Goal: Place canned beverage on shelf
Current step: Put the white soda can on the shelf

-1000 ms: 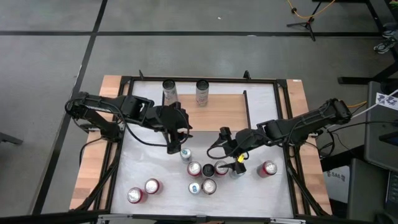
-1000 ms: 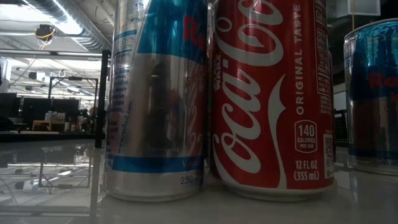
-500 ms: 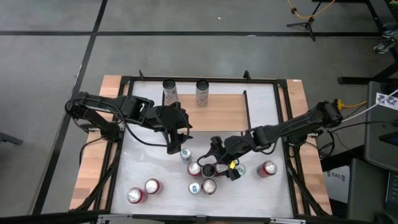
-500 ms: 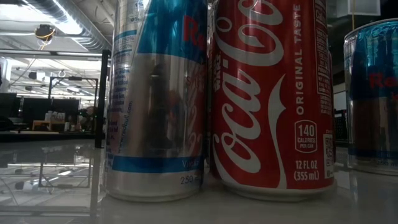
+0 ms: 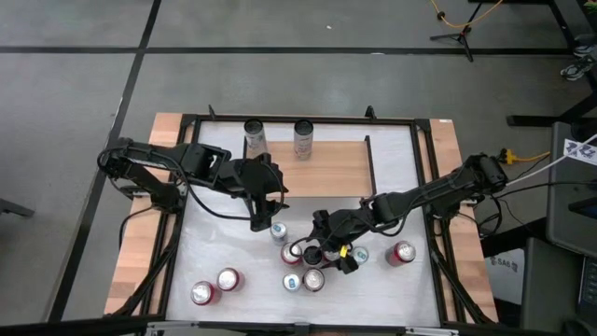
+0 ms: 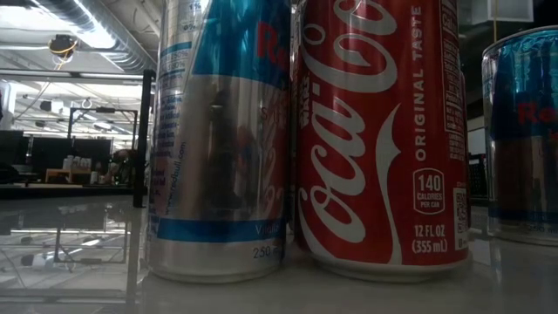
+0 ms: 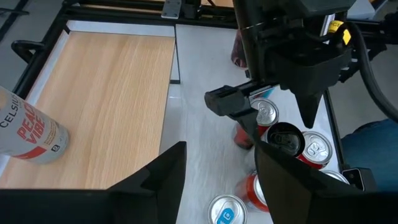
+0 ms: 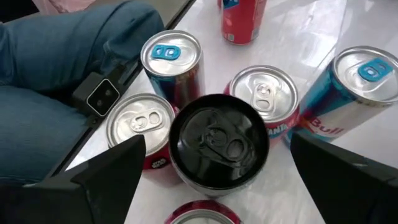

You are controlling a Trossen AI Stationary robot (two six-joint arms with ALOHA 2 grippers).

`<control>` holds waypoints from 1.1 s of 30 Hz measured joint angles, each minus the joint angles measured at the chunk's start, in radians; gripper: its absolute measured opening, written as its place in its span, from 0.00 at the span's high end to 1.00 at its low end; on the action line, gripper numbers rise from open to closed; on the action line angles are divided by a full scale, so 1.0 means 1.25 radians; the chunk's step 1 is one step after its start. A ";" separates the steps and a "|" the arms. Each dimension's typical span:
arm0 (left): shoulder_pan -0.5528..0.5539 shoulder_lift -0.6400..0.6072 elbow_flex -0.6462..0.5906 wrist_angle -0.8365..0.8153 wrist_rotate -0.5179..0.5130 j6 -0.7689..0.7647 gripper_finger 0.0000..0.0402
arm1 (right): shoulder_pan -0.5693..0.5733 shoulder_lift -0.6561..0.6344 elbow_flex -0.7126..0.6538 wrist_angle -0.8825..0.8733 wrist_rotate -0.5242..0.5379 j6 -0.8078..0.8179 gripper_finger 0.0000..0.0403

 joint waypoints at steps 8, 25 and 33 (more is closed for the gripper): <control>0.000 0.000 0.000 0.001 0.000 0.000 0.55 | 0.000 0.029 0.001 -0.001 0.001 0.000 0.03; 0.000 0.000 0.000 0.000 -0.003 0.000 0.55 | 0.000 0.078 0.000 0.010 0.015 0.000 0.28; 0.000 0.000 0.000 0.000 -0.003 0.000 0.55 | 0.000 0.077 0.045 -0.033 0.021 0.026 0.45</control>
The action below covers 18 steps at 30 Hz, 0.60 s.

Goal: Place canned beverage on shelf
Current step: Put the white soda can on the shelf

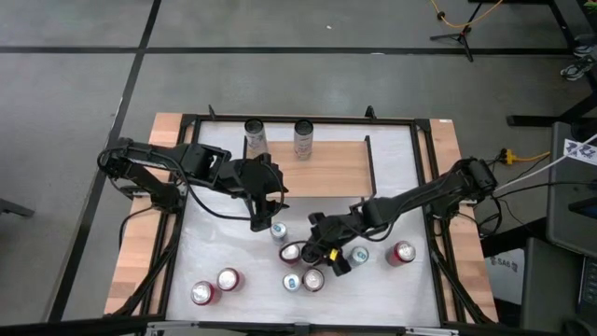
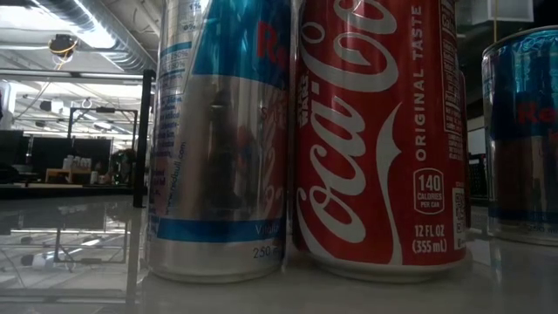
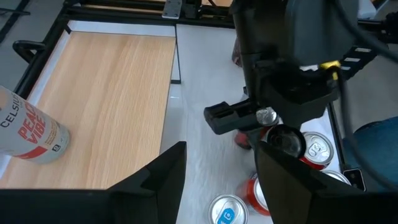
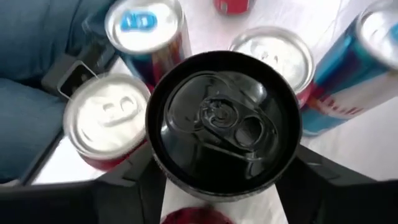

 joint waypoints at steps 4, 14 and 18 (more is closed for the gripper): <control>0.000 0.000 0.000 0.000 0.000 0.000 0.55 | 0.000 0.000 0.065 -0.087 0.025 0.012 0.43; 0.000 -0.008 -0.001 -0.028 -0.103 0.007 0.55 | -0.001 -0.002 0.267 -0.286 0.181 0.044 0.41; 0.006 -0.045 -0.001 -0.092 -0.127 0.003 0.55 | -0.002 -0.002 0.338 -0.318 0.264 0.044 0.40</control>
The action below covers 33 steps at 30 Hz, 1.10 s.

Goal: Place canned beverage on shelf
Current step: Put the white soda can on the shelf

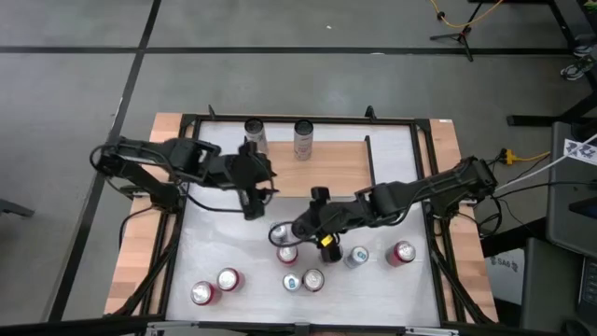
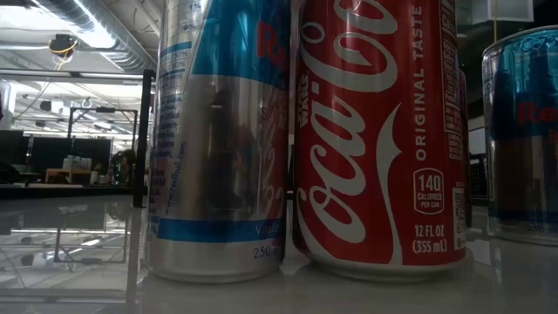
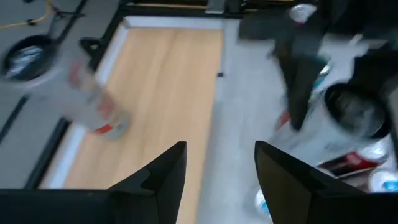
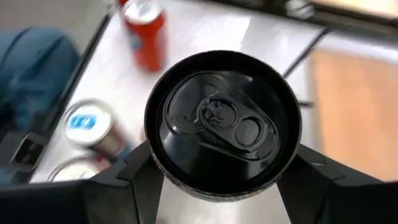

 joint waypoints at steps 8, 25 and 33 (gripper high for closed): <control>0.000 -0.075 0.000 -0.136 -0.062 -0.059 0.55 | -0.037 0.000 0.078 -0.011 0.127 0.032 0.40; -0.001 -0.072 -0.092 -0.162 -0.074 -0.124 0.55 | -0.249 0.003 0.081 -0.036 0.053 0.196 0.40; -0.001 -0.069 -0.146 -0.082 -0.075 -0.123 0.55 | -0.273 0.029 0.083 -0.047 0.024 0.223 0.40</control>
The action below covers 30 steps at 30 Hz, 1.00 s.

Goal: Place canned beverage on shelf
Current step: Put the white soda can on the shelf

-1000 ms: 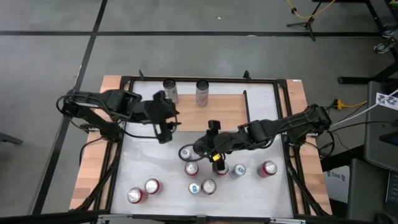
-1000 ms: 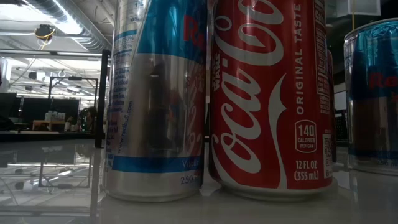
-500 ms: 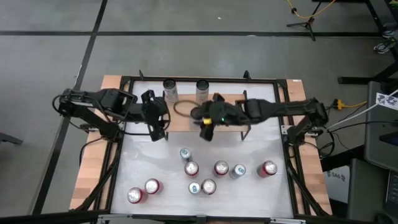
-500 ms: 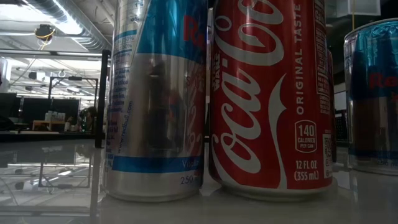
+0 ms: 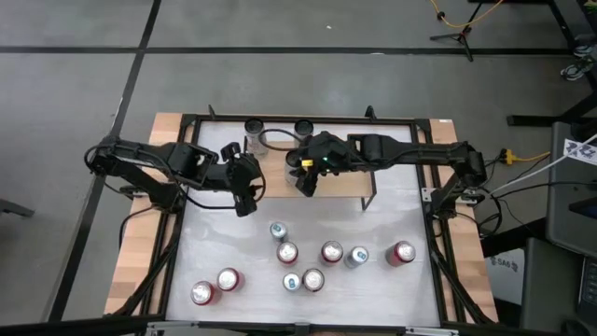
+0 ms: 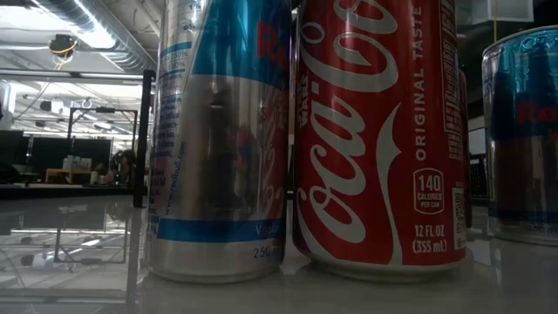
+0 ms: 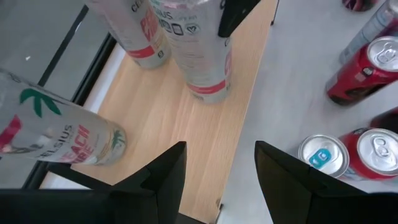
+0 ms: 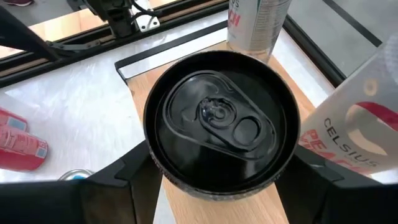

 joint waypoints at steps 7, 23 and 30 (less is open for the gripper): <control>0.000 0.000 -0.028 0.019 0.000 0.000 0.55 | 0.002 0.002 0.001 0.000 0.000 -0.001 0.39; 0.000 0.002 -0.038 0.053 0.001 0.000 0.55 | 0.002 0.003 0.000 -0.002 0.000 -0.002 0.38; 0.000 0.002 -0.038 0.052 0.001 0.000 0.57 | 0.002 0.007 -0.004 -0.019 -0.003 -0.002 0.21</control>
